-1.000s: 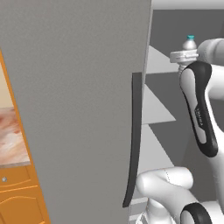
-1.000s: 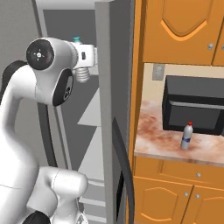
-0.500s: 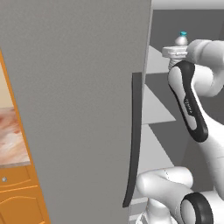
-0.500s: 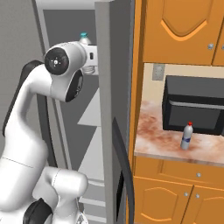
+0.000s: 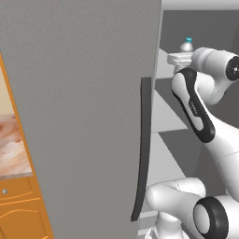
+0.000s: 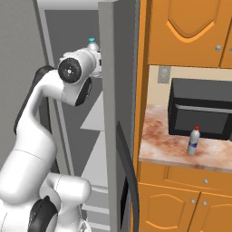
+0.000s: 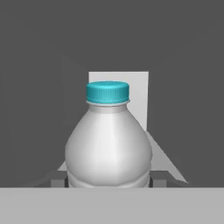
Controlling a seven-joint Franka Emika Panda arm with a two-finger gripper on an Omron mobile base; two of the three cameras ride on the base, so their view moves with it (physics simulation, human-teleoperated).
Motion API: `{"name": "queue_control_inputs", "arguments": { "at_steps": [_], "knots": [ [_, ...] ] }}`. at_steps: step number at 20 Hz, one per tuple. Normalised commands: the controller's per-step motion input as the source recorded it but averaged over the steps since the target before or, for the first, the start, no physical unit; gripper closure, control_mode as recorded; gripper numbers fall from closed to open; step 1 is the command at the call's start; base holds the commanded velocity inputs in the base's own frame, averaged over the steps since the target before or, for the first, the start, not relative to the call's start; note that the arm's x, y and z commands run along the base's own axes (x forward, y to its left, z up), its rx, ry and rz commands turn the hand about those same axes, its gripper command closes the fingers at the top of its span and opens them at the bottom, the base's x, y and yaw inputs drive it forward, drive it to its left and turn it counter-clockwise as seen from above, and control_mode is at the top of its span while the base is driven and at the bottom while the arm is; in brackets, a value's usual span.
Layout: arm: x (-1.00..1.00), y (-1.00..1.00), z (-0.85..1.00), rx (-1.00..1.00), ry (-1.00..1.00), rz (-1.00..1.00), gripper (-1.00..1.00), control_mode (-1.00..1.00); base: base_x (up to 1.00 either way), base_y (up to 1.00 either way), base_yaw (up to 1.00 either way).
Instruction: Take the bottled waters from the counter and place them in the freezer to freeze. Close the freezer door after placing the bottles.
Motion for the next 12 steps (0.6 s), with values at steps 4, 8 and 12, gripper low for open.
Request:
{"name": "queue_control_inputs", "arguments": {
  "at_steps": [4, 8, 12],
  "knots": [
    [0.01, -0.02, 0.0, 0.0, 0.0, 0.0, 1.0, -1.0, 0.0, 0.0, 0.0],
    [0.0, 0.0, 0.0, 0.0, 0.0, 0.0, 1.0, -1.0, 0.0, 0.0, 0.0],
    [0.09, -0.03, 0.0, 0.0, 0.0, 0.04, 1.0, -1.0, 0.0, 0.0, 0.0]
  ]
}}
